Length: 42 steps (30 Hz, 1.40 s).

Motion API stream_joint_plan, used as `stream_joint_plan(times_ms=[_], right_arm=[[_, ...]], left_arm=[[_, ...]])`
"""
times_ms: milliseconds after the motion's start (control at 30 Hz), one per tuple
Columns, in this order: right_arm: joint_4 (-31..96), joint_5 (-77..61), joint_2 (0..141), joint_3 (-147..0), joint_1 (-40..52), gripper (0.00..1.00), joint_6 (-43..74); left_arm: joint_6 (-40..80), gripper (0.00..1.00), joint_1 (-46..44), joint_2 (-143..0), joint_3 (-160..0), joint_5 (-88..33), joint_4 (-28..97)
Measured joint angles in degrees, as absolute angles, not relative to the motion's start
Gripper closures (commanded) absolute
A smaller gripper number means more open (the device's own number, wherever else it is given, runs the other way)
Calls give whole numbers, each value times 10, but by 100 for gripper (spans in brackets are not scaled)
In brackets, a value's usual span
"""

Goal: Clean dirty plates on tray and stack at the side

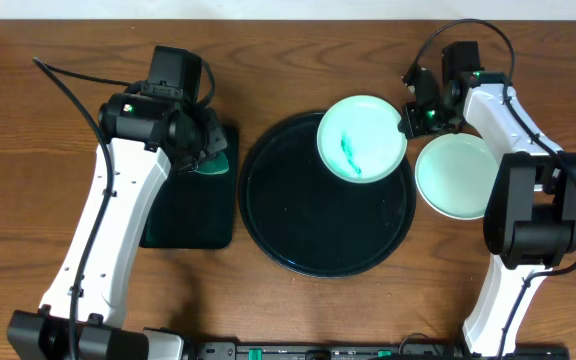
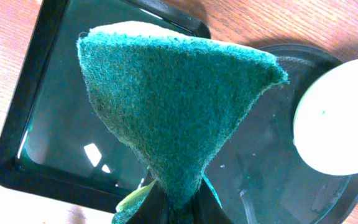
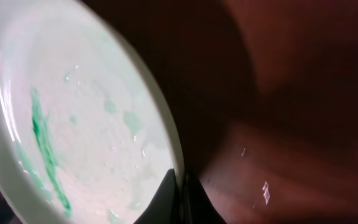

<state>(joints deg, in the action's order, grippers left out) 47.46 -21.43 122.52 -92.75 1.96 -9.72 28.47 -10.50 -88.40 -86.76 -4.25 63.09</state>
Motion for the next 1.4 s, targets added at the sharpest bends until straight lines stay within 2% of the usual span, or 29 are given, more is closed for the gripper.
stream_joint_plan(times_ms=[167, 400, 600, 833, 1033, 1400], right_arm=[[570, -210, 1195, -937, 27, 99, -55], [664, -179, 1128, -945, 99, 99, 60], [568, -135, 1128, -855, 160, 99, 141], [443, -126, 1130, -728, 164, 99, 194], [370, -134, 1105, -678, 163, 99, 221], [352, -143, 1100, -665, 159, 99, 235]], left_arm=[[285, 93, -105, -885, -868, -43, 631], [285, 93, -115, -885, -868, -41, 632], [293, 93, -139, -895, -868, -41, 633], [303, 93, -171, -914, -868, -41, 636], [324, 93, -217, -945, -868, -41, 630], [337, 93, -319, -1095, -868, -53, 536]])
